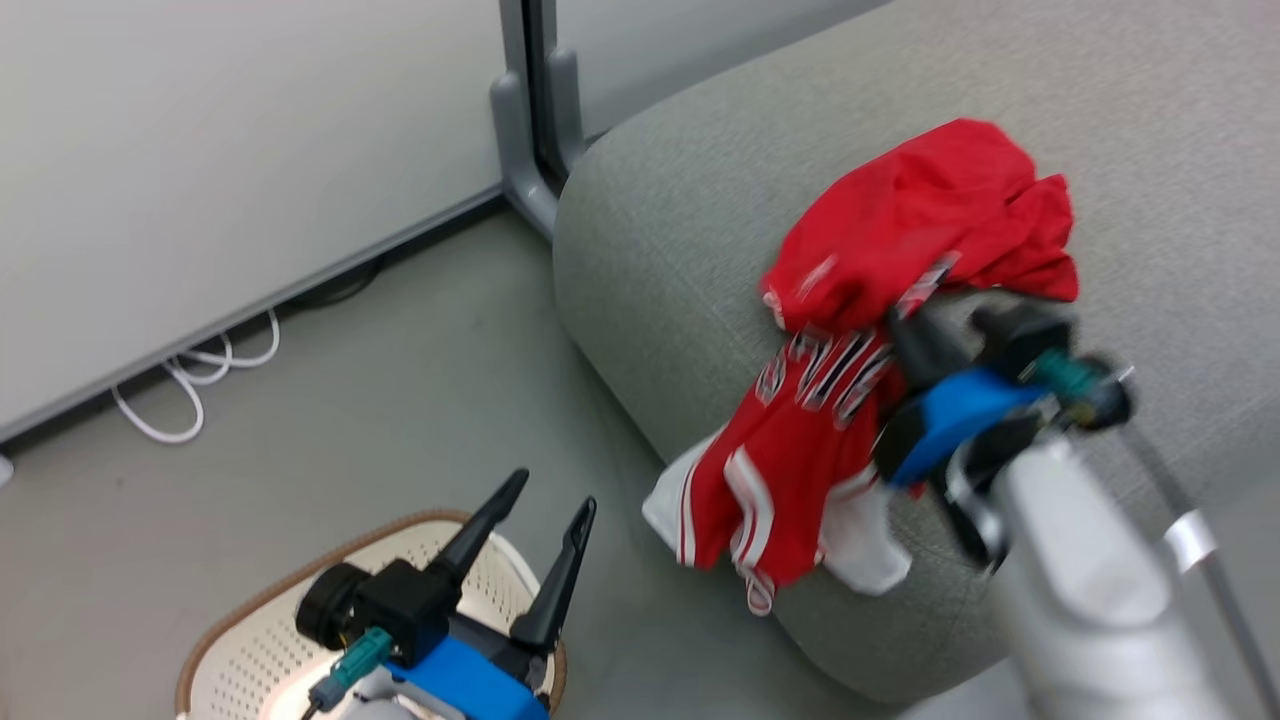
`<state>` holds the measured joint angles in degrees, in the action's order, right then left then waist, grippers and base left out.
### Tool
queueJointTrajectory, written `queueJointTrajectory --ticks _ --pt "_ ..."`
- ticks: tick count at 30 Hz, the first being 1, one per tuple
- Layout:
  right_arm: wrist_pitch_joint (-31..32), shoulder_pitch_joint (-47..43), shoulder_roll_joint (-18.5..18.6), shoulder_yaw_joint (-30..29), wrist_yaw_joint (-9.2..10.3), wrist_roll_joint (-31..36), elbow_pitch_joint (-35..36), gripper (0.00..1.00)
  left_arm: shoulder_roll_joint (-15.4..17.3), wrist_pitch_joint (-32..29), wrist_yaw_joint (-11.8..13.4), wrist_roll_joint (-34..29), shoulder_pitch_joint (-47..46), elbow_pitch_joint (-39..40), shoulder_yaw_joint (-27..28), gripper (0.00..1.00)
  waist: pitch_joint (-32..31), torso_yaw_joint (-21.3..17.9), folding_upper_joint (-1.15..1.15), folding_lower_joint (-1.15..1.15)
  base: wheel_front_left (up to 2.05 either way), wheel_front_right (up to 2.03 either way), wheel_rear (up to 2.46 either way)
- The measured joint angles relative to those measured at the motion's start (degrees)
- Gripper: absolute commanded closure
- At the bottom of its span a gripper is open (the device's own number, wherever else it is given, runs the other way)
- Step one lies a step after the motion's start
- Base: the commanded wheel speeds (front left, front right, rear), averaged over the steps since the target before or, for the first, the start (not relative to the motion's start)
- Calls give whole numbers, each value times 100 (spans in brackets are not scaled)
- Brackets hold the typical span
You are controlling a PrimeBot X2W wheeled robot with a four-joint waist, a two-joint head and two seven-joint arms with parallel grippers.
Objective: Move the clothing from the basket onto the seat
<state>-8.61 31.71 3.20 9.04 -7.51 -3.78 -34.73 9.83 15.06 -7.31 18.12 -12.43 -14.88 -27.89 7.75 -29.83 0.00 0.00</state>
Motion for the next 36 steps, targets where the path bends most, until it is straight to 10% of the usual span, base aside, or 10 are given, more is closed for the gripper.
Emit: queueJointTrajectory --ticks 14,33,35,36 --pt "634 2850 2186 -2640 0 13 411 100 426 0 0 -286 -1262 328 -242 0 1707 840 0 1 0 0 0" --pt "-310 2572 1920 -3307 0 126 -1616 100 857 -8 12 -459 -1746 734 -248 0 3096 1413 0 1 0 0 0" --pt "-337 2575 1938 -3222 1 189 -1772 61 858 -8 26 -456 -1739 703 -247 0 3050 1396 0 2 0 0 0" --pt "-352 2580 1942 -3149 1 222 -1846 18 854 -9 30 -445 -1733 673 -246 0 3017 1389 0 1 0 0 0"
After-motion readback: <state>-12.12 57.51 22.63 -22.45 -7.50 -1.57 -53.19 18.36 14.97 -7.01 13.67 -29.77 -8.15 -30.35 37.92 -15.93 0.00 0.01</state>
